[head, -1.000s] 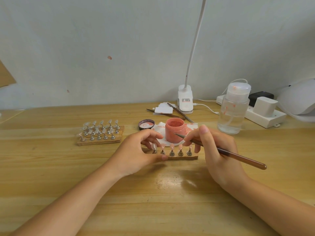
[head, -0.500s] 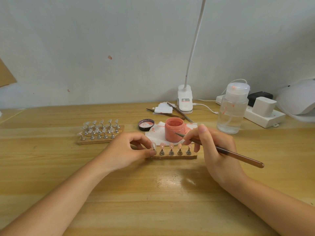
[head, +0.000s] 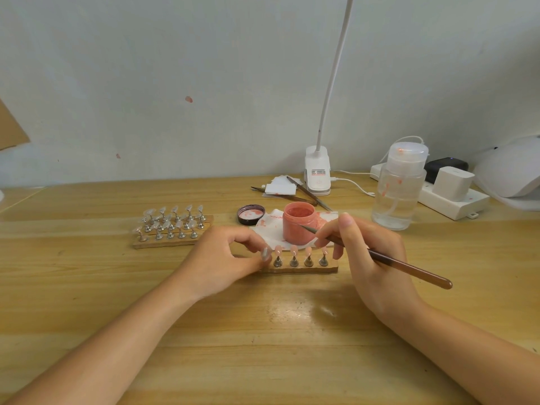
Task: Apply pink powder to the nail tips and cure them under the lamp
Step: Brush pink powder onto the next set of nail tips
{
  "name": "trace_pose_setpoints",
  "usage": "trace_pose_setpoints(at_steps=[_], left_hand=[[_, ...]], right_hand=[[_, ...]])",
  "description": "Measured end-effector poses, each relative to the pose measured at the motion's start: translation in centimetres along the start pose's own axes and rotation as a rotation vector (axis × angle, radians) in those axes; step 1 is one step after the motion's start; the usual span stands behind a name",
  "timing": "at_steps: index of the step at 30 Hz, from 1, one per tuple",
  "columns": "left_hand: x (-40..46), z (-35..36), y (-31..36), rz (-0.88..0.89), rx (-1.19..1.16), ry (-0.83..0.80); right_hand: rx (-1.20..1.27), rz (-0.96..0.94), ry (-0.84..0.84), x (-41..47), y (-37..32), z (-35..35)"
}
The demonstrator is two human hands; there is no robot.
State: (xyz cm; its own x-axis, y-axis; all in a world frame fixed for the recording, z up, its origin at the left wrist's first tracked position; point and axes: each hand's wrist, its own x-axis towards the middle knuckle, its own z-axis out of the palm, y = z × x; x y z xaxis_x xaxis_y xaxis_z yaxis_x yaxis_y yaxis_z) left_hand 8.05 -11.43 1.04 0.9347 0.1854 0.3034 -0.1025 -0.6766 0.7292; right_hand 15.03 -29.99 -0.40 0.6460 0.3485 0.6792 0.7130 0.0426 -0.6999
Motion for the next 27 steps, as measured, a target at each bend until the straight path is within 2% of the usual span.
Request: trace_pose_setpoints(at_steps=[3, 5, 10, 14, 19, 27], left_hand=[[0.1, -0.2, 0.5, -0.025, -0.234, 0.115], [0.2, 0.0, 1.2, 0.020, -0.322, 0.159], [0.0, 2.1, 1.8, 0.220, -0.196, 0.261], [0.3, 2.6, 0.9, 0.210, -0.132, 0.338], [0.5, 2.7, 0.7, 0.207, -0.152, 0.311], [0.6, 2.7, 0.5, 0.191, -0.166, 0.315]], right_hand=[[-0.008, 0.005, 0.014, 0.2, -0.3, -0.1], [-0.012, 0.015, 0.024, 0.3, -0.5, -0.1], [0.021, 0.066, 0.082, 0.5, -0.4, -0.1], [0.084, 0.121, 0.120, 0.9, 0.0, -0.2], [0.072, 0.164, 0.092, 3.2, -0.3, -0.8], [-0.268, 0.196, -0.063, 9.1, 1.1, -1.0]])
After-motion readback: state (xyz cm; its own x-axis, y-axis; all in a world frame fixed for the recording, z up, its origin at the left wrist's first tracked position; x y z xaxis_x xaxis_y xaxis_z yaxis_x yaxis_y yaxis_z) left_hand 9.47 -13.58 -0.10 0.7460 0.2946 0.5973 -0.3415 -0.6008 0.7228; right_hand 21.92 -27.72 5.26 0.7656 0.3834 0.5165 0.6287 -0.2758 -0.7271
